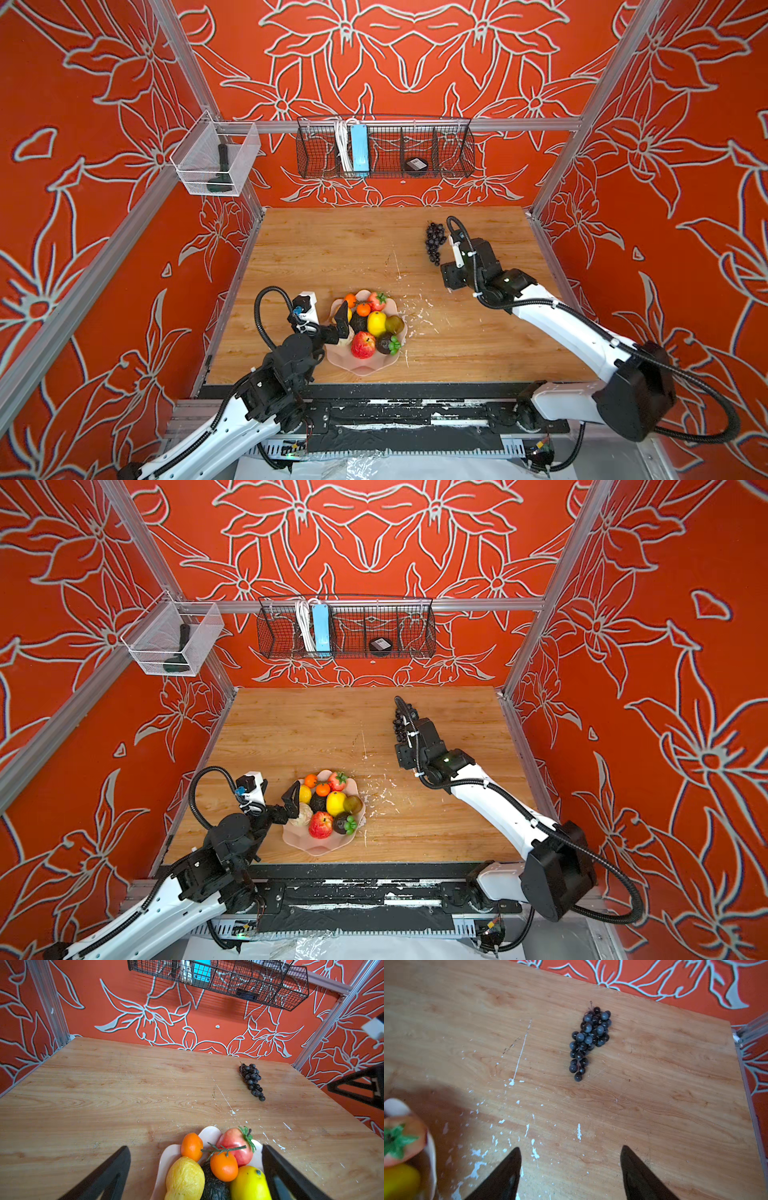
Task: Place and organize the fake fruits in the fruit bowl
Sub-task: 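Open the right gripper and move it over the dark grape bunch, then lower the open right gripper onto the grape bunch stem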
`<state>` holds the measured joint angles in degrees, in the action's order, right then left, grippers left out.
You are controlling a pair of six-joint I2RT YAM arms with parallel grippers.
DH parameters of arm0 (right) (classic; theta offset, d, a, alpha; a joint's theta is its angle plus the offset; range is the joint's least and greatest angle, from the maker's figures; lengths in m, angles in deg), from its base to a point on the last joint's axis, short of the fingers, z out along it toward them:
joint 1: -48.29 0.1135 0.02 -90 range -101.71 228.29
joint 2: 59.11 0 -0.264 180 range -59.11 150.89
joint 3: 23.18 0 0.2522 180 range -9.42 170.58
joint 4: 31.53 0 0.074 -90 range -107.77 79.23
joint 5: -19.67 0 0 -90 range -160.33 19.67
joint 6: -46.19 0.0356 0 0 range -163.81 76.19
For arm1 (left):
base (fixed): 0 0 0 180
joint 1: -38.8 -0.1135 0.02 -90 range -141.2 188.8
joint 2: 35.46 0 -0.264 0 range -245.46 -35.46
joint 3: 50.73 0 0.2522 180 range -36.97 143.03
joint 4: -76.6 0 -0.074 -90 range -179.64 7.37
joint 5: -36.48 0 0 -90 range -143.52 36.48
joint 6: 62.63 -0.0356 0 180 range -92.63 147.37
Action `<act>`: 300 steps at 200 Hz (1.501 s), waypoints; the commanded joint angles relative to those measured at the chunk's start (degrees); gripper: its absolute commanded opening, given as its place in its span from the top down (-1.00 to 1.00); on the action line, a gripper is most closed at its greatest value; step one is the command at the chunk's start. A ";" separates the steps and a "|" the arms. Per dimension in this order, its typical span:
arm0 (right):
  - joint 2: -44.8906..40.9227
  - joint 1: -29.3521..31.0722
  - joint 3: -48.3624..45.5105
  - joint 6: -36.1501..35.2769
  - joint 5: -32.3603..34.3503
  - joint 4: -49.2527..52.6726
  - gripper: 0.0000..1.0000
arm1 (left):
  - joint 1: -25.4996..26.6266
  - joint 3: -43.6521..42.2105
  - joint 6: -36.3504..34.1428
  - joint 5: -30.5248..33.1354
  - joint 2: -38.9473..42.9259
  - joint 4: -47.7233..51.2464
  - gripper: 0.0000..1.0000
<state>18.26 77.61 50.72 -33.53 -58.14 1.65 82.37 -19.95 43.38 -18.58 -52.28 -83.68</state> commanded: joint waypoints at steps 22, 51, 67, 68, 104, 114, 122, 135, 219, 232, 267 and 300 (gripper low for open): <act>11.95 -5.47 7.20 5.51 -4.23 -5.80 -0.63 | -0.24 -0.89 3.29 0.27 5.37 7.98 -0.96; 21.79 -8.68 15.76 4.81 -9.57 -3.36 -0.69 | -0.24 -2.31 2.86 0.68 10.87 8.46 -0.96; 26.29 -9.77 20.29 4.16 -11.08 -1.98 -0.81 | -0.26 -2.60 2.73 0.98 12.46 8.85 -0.96; 26.59 -9.84 20.50 4.10 -11.15 -2.00 -0.82 | -0.30 -2.60 2.68 0.99 12.53 8.87 -0.96; 34.57 -11.15 29.71 1.15 -11.13 0.06 -0.86 | -0.31 -2.38 2.79 0.75 11.53 8.46 -0.96; 36.75 -11.14 32.55 -0.91 -11.38 1.13 -0.82 | -0.30 -2.17 2.87 0.62 10.88 8.46 -0.96; 38.28 -11.19 34.46 -2.10 -11.25 1.44 -0.82 | -0.25 -2.01 2.76 0.50 10.42 8.37 -0.96; 40.83 -11.23 37.04 -2.84 -10.32 2.19 -0.82 | -0.26 -1.90 2.85 0.65 10.06 8.37 -0.96; 54.18 -11.30 49.57 -1.48 -9.31 7.08 -0.96 | -0.27 -2.43 2.64 0.77 10.30 7.67 -0.96; 55.99 -11.39 51.66 -1.17 -8.08 8.48 -0.96 | -0.27 -2.43 2.66 0.78 10.16 7.64 -0.96; 60.20 -11.72 56.33 -0.87 -6.23 10.84 -0.96 | -0.28 -2.60 2.47 0.88 9.87 7.32 -0.96; 64.46 -12.07 62.23 -1.75 -6.48 14.29 -0.96 | -0.33 -2.60 2.45 0.83 9.36 7.06 -0.96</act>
<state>79.56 66.13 108.81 -35.38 -65.81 11.85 82.31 -22.12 45.21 -18.69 -42.40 -75.57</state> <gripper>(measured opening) 0.981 0.981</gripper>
